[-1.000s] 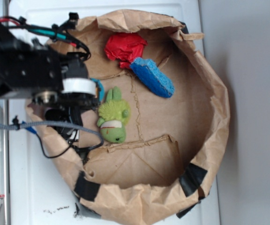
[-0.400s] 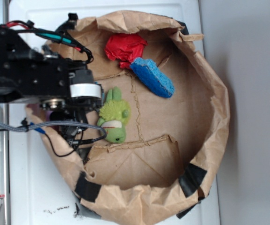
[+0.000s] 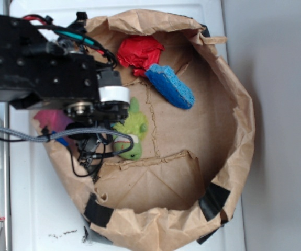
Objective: Grab the blue ball.
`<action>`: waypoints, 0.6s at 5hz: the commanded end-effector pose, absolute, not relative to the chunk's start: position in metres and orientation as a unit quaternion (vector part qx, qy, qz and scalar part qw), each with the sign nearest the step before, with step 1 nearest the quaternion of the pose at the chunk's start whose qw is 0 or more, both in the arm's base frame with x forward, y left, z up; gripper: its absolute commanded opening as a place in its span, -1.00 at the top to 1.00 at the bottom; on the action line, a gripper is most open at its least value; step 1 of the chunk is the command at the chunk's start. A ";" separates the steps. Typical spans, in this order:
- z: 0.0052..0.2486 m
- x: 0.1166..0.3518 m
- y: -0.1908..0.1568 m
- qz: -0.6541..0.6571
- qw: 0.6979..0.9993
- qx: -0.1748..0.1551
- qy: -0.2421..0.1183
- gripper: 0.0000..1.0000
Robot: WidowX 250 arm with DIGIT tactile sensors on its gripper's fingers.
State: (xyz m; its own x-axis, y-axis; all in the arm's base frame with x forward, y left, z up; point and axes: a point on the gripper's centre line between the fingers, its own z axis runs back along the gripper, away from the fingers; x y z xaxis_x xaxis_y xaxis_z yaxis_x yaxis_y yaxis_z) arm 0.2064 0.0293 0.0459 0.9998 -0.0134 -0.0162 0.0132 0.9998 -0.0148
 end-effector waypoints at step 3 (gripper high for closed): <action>0.099 0.226 0.060 -0.036 0.999 -0.009 -0.006 -1.00</action>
